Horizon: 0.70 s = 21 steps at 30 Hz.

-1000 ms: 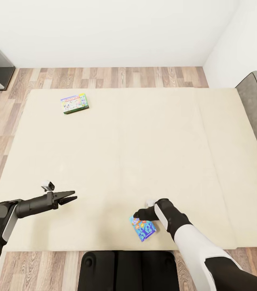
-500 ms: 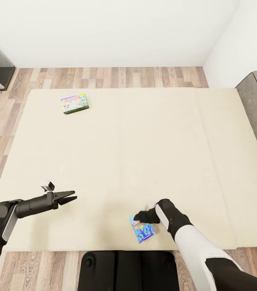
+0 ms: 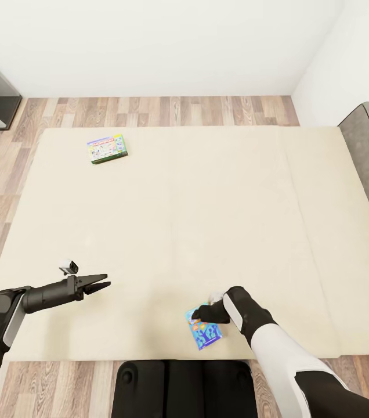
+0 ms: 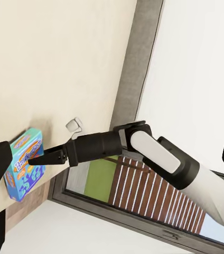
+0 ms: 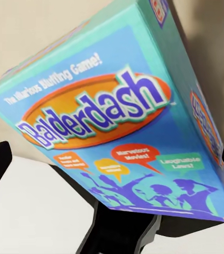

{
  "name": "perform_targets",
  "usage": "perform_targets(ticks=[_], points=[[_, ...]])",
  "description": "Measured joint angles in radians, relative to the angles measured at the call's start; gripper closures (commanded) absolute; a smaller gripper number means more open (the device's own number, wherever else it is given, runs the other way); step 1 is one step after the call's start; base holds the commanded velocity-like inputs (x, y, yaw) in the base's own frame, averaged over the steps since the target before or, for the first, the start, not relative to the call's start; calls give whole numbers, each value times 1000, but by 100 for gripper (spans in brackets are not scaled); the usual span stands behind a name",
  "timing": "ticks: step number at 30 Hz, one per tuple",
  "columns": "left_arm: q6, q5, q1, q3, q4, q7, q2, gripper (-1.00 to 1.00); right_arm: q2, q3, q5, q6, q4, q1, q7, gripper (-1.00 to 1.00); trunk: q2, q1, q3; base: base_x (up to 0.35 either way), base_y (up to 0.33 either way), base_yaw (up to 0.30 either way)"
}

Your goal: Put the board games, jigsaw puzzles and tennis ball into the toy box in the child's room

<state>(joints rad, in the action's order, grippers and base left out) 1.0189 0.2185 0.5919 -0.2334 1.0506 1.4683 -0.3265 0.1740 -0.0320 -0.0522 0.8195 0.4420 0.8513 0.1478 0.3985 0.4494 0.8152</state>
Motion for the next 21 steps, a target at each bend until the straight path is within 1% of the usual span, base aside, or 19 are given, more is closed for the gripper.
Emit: perform_targets(ticks=[16, 21], points=[[0, 0, 0, 0, 0, 0, 0, -100, 0, 0, 1, 2, -6, 0, -5, -100, 0, 0, 0, 0, 0, 0], [0, 0, 0, 0, 0, 0, 0, -100, 0, 0, 0, 0, -35, 0, -9, -100, 0, 0, 0, 0, 0, 0]])
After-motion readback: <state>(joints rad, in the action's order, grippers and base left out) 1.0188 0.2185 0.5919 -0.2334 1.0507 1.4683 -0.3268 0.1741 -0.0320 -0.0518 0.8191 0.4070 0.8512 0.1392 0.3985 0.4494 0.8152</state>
